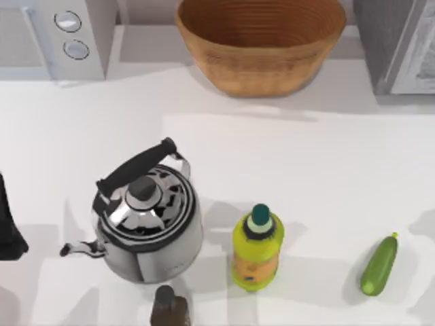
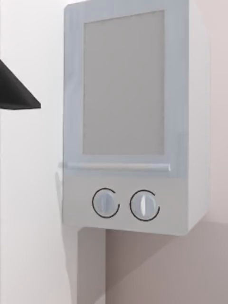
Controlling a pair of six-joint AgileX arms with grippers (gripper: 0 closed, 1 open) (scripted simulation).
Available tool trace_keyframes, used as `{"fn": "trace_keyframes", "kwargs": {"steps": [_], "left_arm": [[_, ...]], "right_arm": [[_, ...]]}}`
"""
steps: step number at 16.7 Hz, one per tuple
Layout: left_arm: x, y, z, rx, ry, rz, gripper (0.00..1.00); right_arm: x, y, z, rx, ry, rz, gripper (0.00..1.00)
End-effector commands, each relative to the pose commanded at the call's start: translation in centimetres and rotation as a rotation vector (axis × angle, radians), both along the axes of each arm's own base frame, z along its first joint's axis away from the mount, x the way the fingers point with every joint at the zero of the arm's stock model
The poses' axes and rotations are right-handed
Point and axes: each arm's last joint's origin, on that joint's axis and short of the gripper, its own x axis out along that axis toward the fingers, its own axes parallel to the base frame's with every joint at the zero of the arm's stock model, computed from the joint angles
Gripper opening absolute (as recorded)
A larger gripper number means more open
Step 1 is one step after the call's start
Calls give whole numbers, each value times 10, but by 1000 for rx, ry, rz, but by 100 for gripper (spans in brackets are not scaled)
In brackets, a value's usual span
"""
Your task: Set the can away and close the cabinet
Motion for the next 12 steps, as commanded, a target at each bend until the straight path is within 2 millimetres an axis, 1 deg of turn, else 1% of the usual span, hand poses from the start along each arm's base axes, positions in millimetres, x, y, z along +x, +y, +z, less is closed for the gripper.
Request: {"fn": "trace_keyframes", "kwargs": {"steps": [1,3,5,7,9,10,12], "left_arm": [[0,0,0,0,0,0,100],[0,0,0,0,0,0,100],[0,0,0,0,0,0,100],[0,0,0,0,0,0,100],[0,0,0,0,0,0,100],[0,0,0,0,0,0,100],[0,0,0,0,0,0,100]], "right_arm": [[0,2,23,8,4,0,100],[-4,12,69,15,7,2,100],[-11,30,112,5,3,7,100],[-20,52,145,-15,-8,14,100],[-28,70,168,-34,-18,21,100],[-30,76,175,-41,-22,23,100],[-32,80,180,-45,-24,25,100]]}}
